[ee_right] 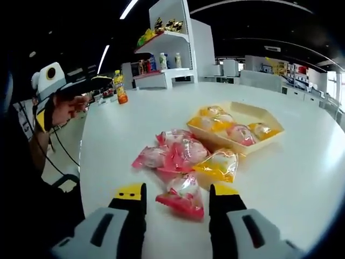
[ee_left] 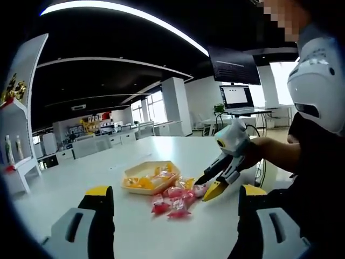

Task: Pick up the marshmallows scattered on the table and place them into the bowl on the table

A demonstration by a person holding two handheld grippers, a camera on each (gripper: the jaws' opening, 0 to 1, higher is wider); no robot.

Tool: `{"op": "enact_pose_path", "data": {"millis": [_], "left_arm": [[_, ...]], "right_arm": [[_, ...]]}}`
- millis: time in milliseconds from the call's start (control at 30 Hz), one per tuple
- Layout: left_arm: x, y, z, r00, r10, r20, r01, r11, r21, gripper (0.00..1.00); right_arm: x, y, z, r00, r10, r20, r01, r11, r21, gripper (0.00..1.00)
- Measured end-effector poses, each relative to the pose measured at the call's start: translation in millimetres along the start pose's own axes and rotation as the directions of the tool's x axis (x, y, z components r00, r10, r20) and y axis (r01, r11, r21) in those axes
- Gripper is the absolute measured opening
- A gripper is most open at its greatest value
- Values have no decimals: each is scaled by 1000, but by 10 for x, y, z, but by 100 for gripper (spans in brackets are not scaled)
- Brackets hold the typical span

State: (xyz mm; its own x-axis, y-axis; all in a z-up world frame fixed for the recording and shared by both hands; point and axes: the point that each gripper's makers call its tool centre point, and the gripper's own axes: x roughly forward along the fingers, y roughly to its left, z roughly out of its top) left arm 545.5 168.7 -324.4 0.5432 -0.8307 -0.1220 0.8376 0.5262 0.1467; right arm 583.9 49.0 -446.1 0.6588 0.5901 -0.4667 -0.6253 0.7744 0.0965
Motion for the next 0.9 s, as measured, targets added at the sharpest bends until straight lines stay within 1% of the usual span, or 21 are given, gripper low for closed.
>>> {"op": "enact_pose_path", "data": {"millis": [33,267,400,567,733,900], "left_arm": [[-3,1,5,1000,0,3,0,1000,-2,95],[-25,3,-17,1000,8,-5,-8,1000,3,95],[-38,2,-41,1000,12,-12,-12,1000,3,95],[-54,-39,-44,1000,-2,-13,2,1000,3,95],[-60,-38,-31,1000,0,-7,0,1000,1,95],[-56,-33,-57,1000,3,-17,-3,1000,6,95]], "right_arm": [[0,3,1,1000,1,0,-1,1000,3,39],[30,20,-13,1000,6,-1,-6,1000,7,38],[44,25,-17,1000,4,0,-4,1000,2,32],[40,29,-16,1000,1,3,-1,1000,2,32],[41,29,-18,1000,-3,5,3,1000,0,32],[30,34,-15,1000,-2,5,2,1000,-6,31]]}}
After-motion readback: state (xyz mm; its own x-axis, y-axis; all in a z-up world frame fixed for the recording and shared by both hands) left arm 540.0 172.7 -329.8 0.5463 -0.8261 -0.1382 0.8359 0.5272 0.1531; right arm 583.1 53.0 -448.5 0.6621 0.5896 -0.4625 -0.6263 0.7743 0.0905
